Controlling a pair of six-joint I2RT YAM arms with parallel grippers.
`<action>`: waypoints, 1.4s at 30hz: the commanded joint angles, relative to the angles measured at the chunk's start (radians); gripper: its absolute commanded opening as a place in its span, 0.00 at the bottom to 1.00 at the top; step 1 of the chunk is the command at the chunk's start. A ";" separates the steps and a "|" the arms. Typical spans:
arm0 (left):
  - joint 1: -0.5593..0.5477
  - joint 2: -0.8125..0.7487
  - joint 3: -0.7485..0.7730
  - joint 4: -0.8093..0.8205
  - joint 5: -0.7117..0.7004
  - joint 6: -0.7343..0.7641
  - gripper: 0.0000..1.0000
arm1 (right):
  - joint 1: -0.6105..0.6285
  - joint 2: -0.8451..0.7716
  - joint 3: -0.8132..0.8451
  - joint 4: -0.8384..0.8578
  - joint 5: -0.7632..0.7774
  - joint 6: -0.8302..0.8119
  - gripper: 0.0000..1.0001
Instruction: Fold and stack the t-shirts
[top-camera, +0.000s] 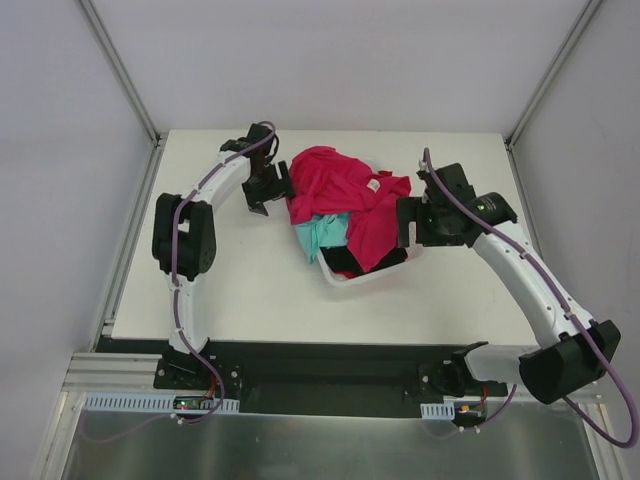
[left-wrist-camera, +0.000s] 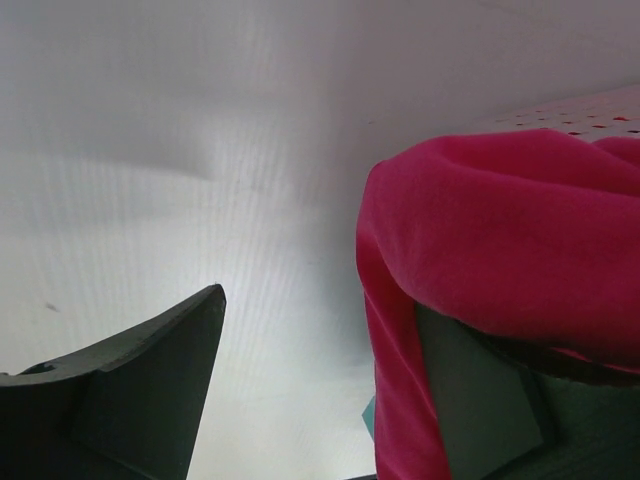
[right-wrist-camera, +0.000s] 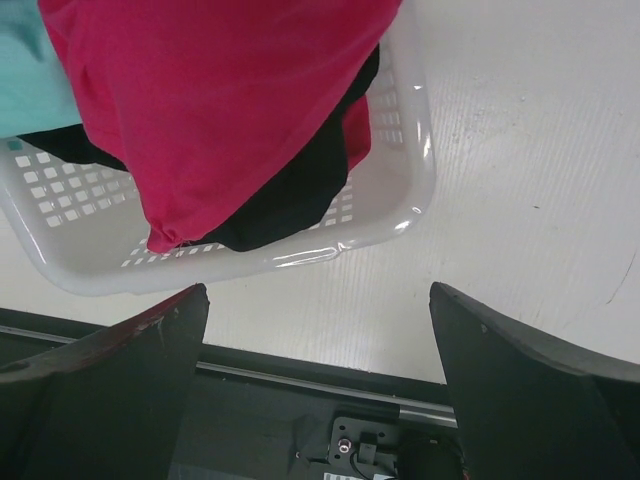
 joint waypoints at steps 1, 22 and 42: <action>-0.061 0.055 0.130 -0.011 0.063 -0.053 0.76 | 0.003 -0.050 -0.027 -0.017 -0.026 0.006 0.96; -0.061 0.140 0.376 0.071 0.071 -0.034 0.78 | 0.016 -0.180 0.004 -0.044 -0.244 -0.025 0.96; 0.114 -0.276 0.035 -0.162 -0.386 0.054 0.79 | 0.319 0.137 0.022 0.197 -0.255 -0.002 0.96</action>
